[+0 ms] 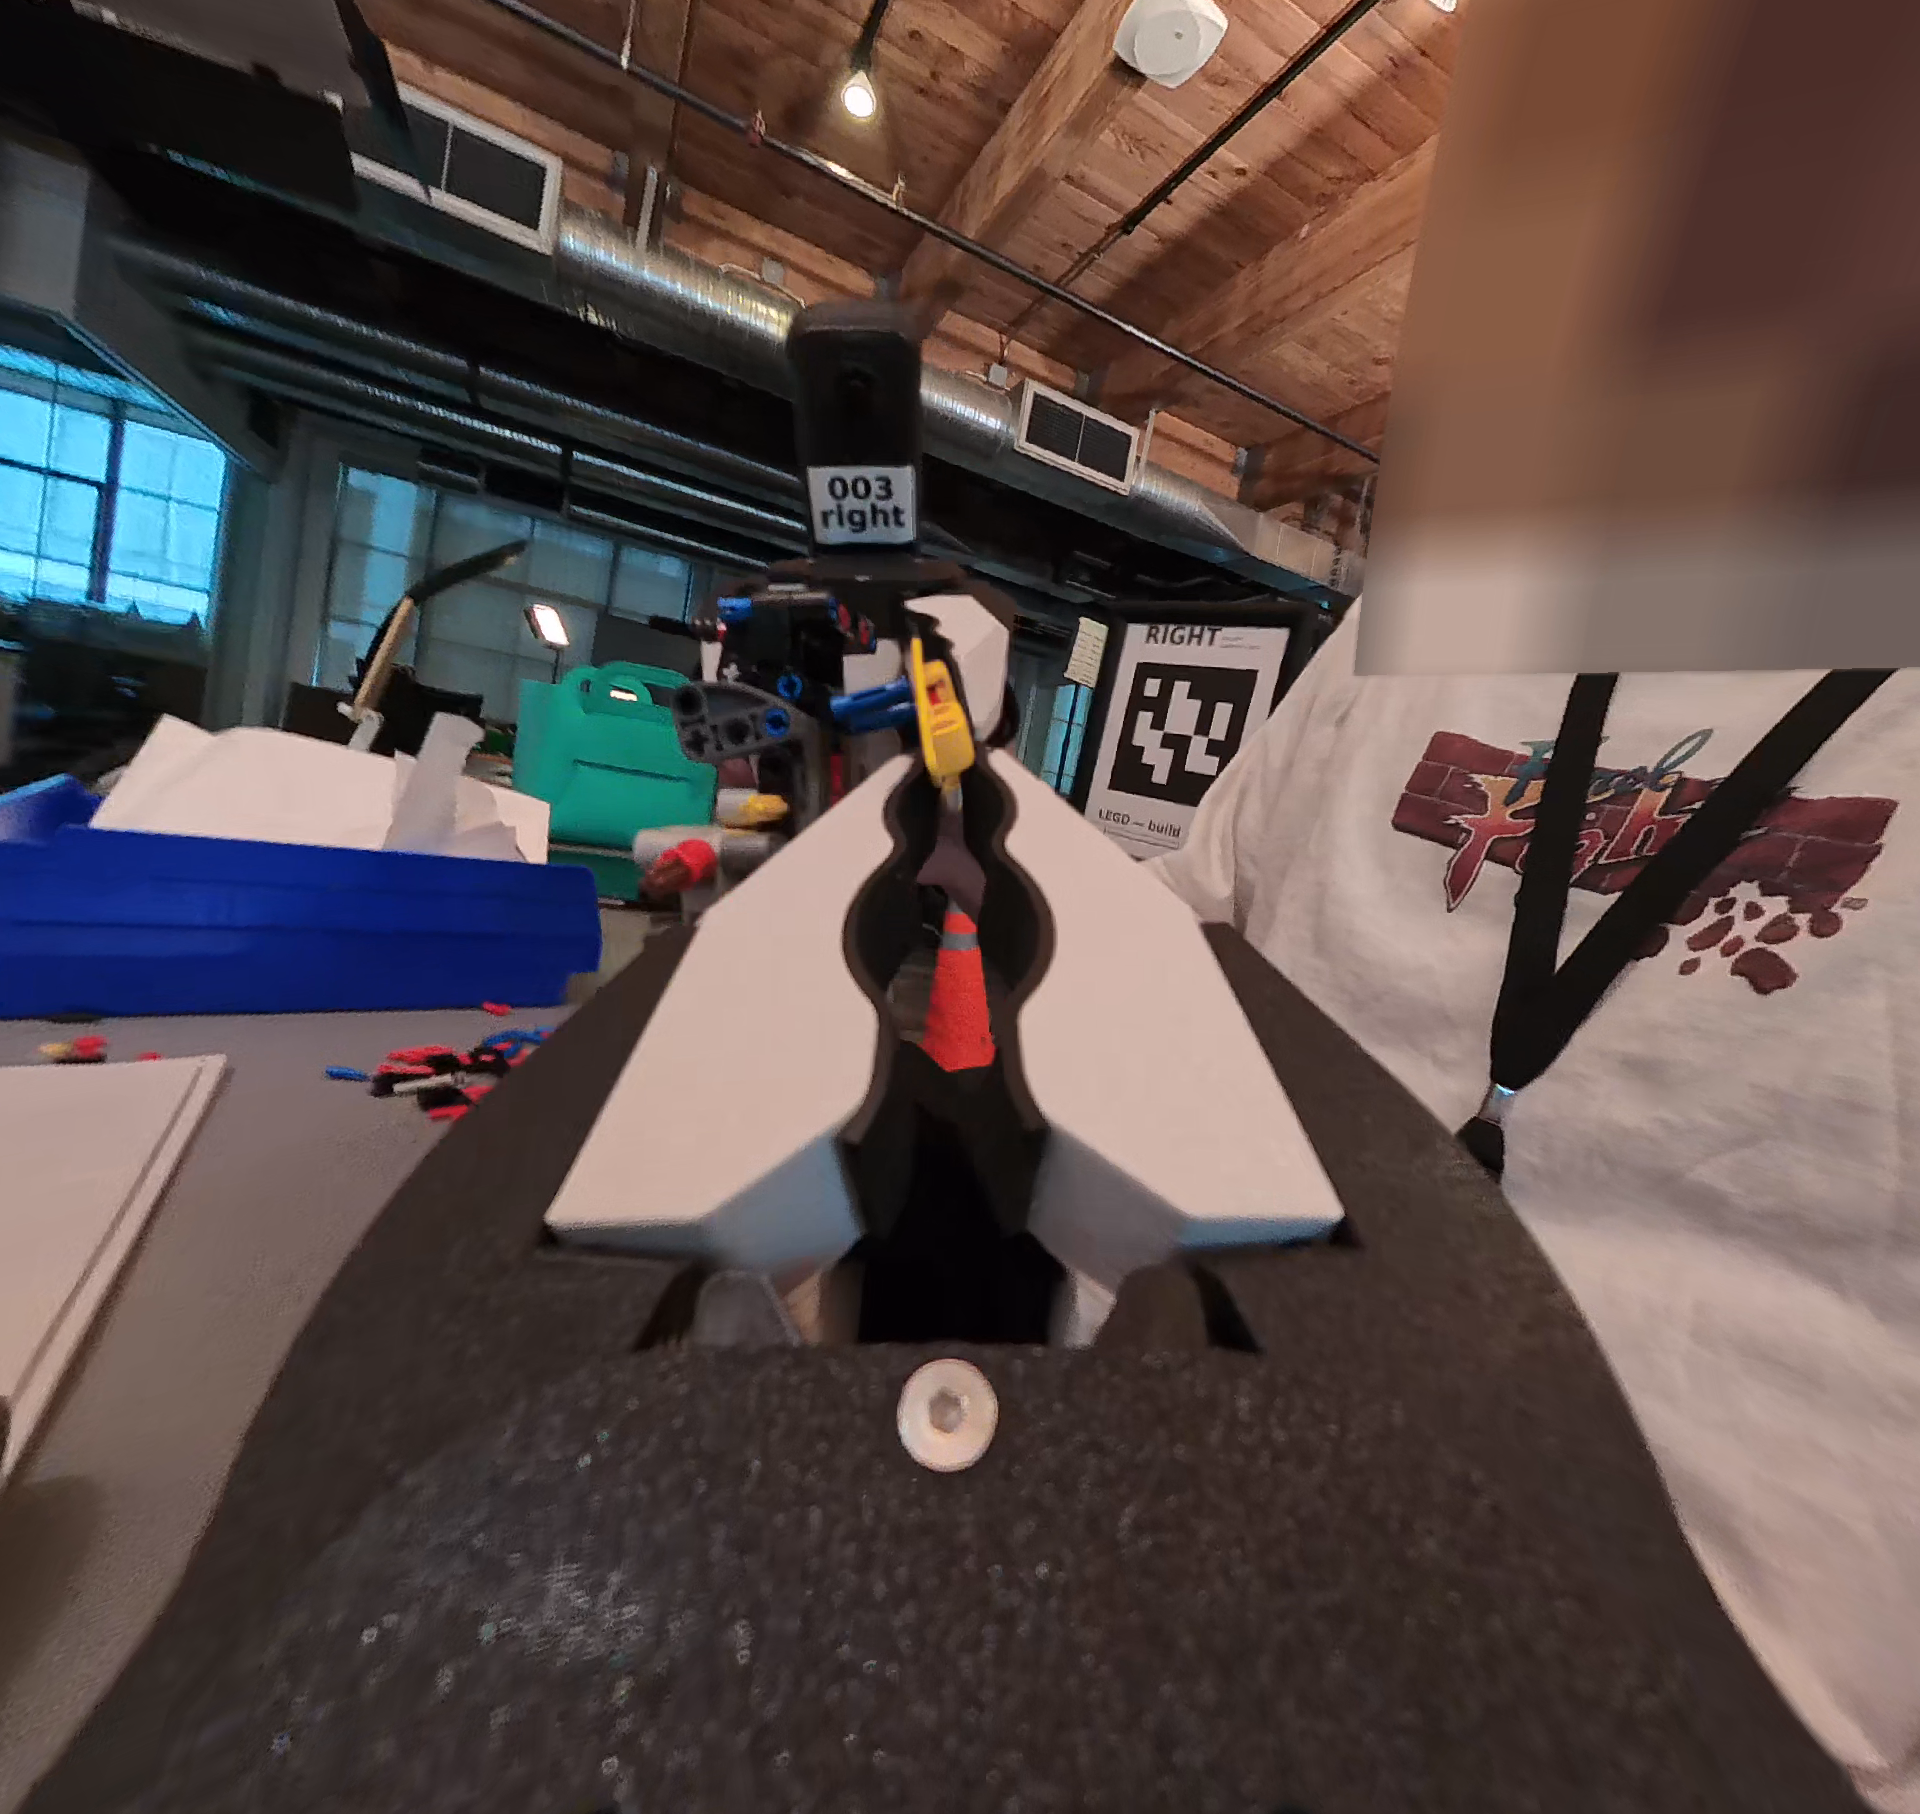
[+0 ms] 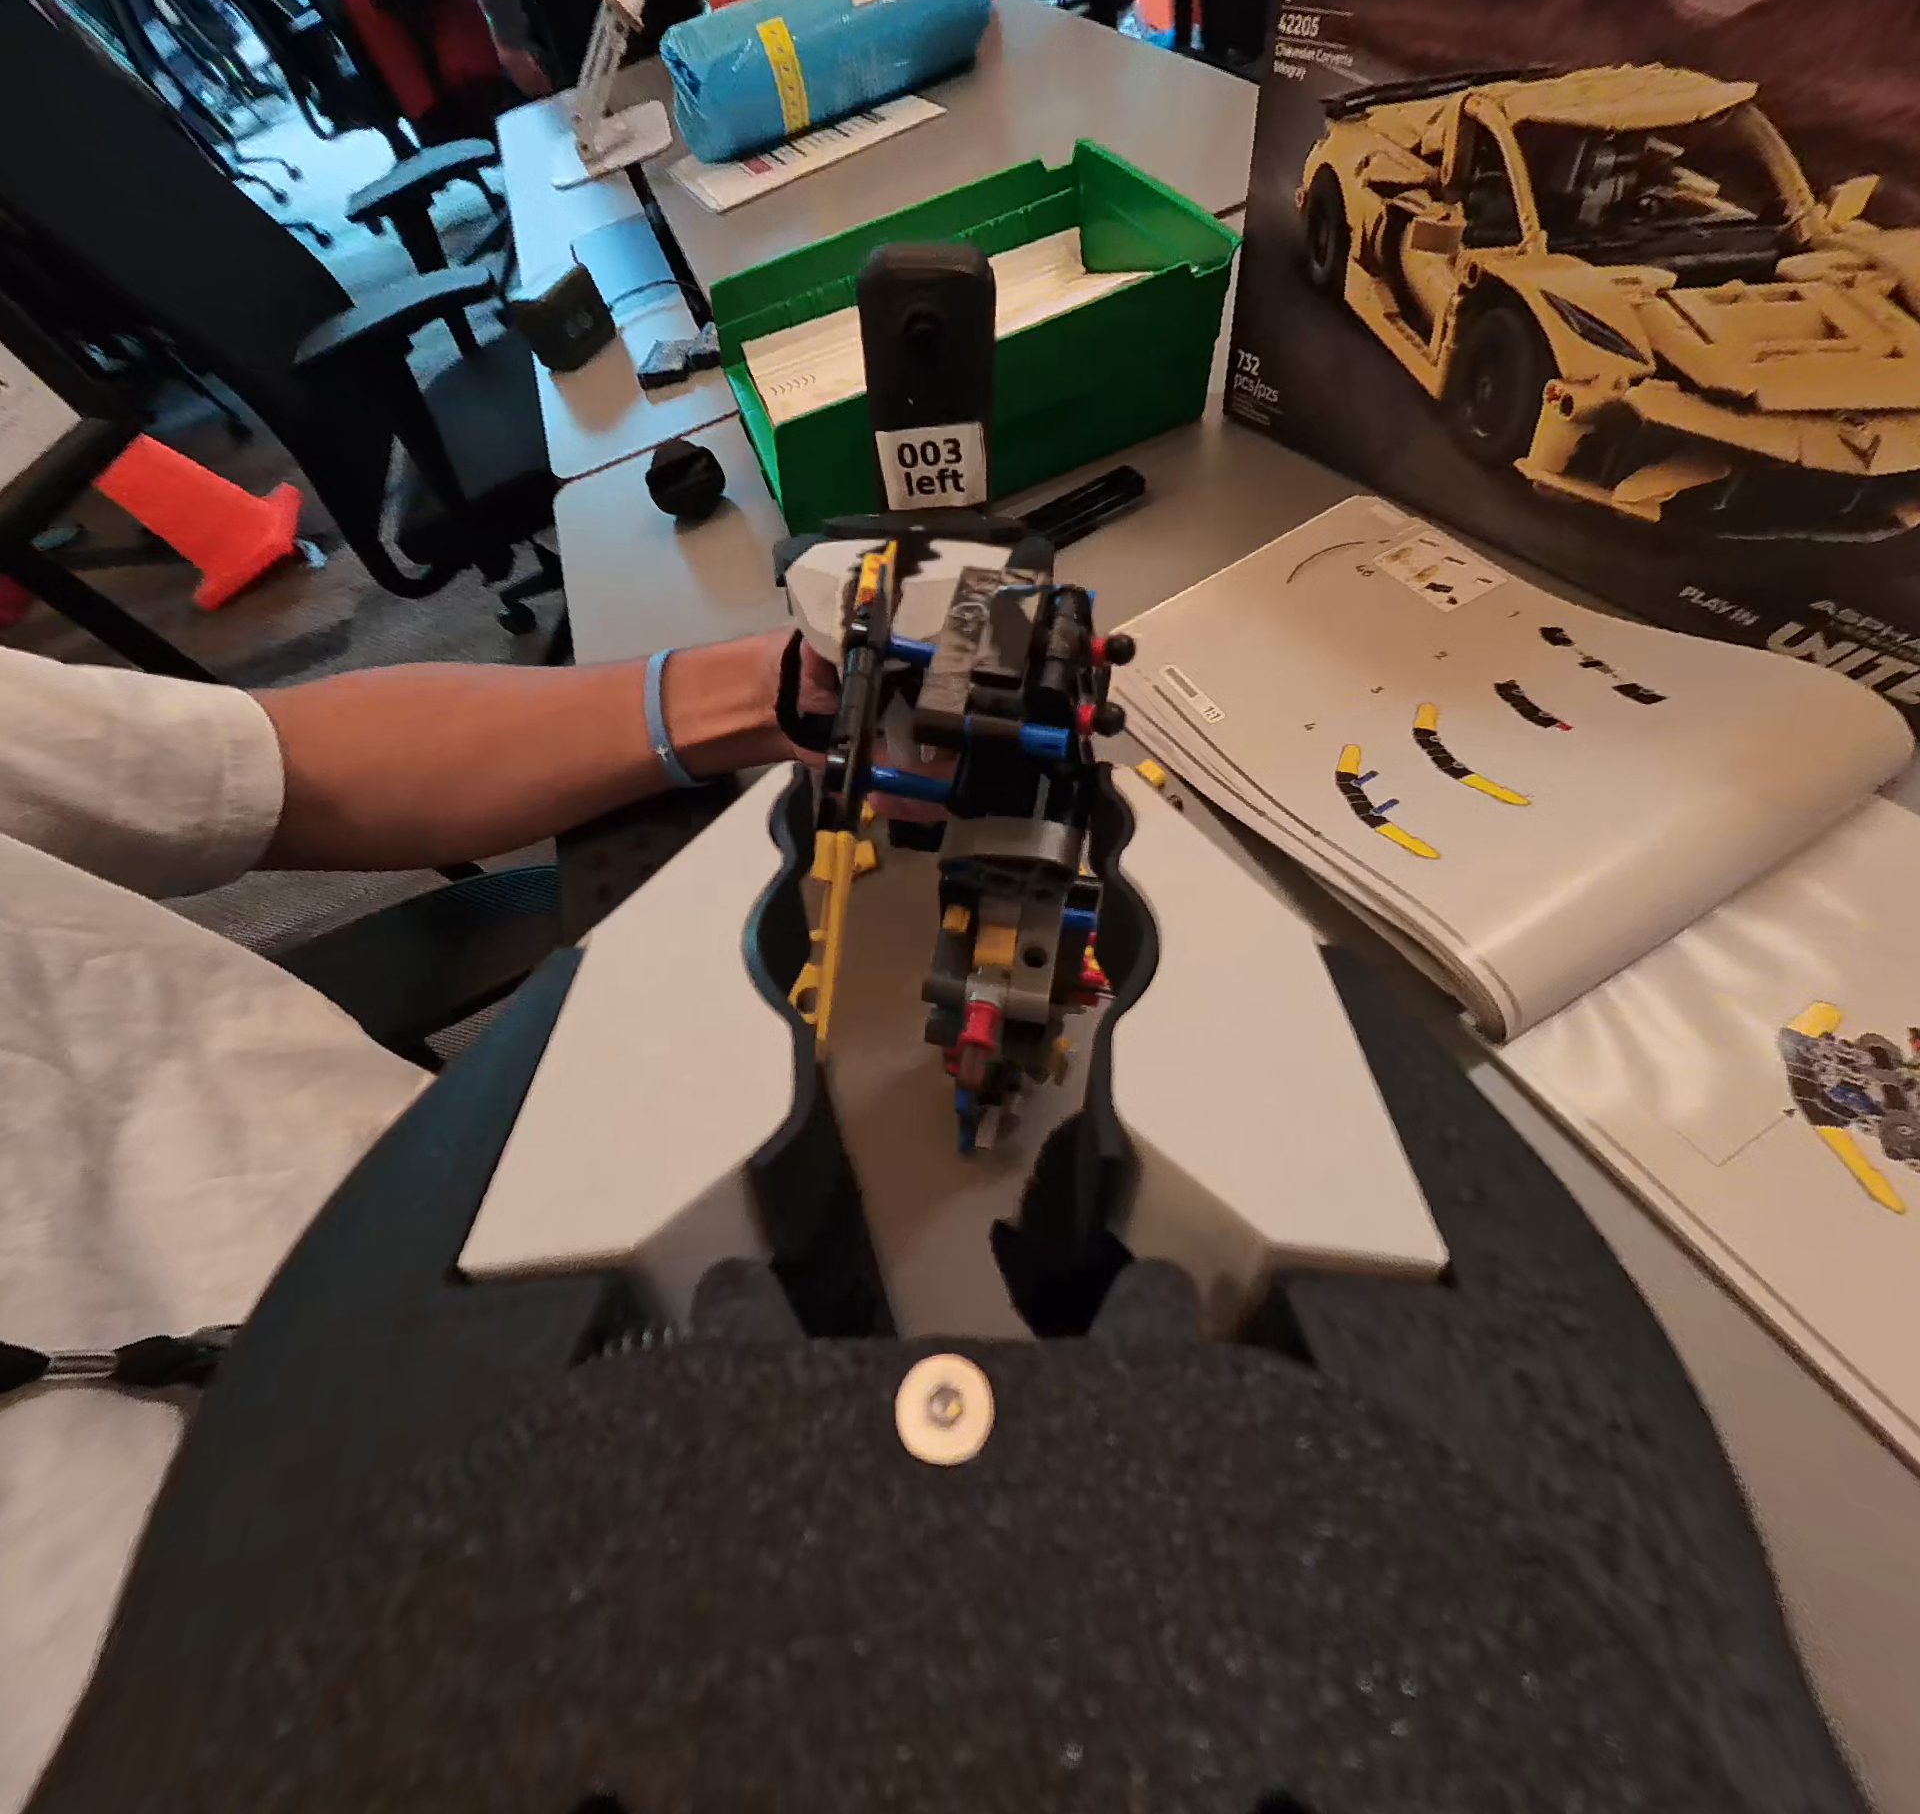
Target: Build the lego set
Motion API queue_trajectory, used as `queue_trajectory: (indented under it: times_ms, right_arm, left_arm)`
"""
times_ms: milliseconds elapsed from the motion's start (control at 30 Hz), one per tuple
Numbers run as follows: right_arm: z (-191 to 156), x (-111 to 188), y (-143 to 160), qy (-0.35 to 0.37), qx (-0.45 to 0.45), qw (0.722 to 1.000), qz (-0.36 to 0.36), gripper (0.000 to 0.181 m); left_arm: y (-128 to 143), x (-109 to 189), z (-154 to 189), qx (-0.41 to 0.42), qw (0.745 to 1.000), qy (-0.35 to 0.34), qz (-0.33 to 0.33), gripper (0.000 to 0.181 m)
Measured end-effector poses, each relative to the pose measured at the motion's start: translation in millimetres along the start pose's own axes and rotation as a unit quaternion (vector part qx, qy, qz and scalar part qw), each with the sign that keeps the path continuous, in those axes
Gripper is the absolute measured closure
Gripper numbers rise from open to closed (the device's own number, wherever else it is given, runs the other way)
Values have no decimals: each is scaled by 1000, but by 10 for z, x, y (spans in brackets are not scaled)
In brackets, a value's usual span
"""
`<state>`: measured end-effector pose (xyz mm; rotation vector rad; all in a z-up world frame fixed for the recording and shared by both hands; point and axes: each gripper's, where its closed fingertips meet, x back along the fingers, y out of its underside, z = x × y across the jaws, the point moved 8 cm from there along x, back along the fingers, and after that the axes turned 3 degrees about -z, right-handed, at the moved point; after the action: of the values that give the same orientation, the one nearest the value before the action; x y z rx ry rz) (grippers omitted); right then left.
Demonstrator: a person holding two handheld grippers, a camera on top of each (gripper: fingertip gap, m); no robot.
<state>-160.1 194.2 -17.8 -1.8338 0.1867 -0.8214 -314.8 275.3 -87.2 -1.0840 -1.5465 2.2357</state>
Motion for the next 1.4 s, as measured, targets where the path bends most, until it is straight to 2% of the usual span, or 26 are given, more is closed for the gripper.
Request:
queue_trajectory:
  times_ms: [167, 300, 333, 400, 467, 567, 733, 933, 1067, 1400]
  right_arm:
    - [283, 88, 136, 10, -30, 999, 1, 132]
    - [580, 116, 346, 0, -88, 996, -2, 133]
    - [654, 119, 414, -7, -107, 994, 1, 133]
    - [769, 140, 538, -46, -154, 987, 24, 145]
    - [896, 141, 684, -80, -202, 975, 42, 145]
    - [1056, 99, 935, -92, -239, 966, 39, 148]
    - [1183, 65, 1203, -111, -282, 952, 48, 149]
    - [1263, 26, 1437, -129, -324, 937, 27, 151]
    - [1309, -4, 1585, -111, -335, 936, -9, 147]
    - [1346, -12, 1711, -26, -301, 951, -73, 141]
  left_arm:
    - [122, -47, -178, 16, 998, -46, -40, 180]
    - [221, -70, -479, 92, 990, -78, -75, 181]
    - [255, -82, -553, 119, 986, -84, -85, 181]
    - [340, -132, -664, 160, 978, -88, -105, 181]
    - [425, -202, -742, 179, 971, -93, -127, 181]
    - [556, -289, -864, 226, 951, -110, -180, 181]
    - [666, -318, -1025, 297, 928, -123, -190, 181]
    - [800, -333, -1068, 353, 899, -144, -217, 181]
    - [868, -343, -1068, 383, 881, -155, -230, 181]
    - [945, -348, -1041, 442, 858, -148, -216, 181]
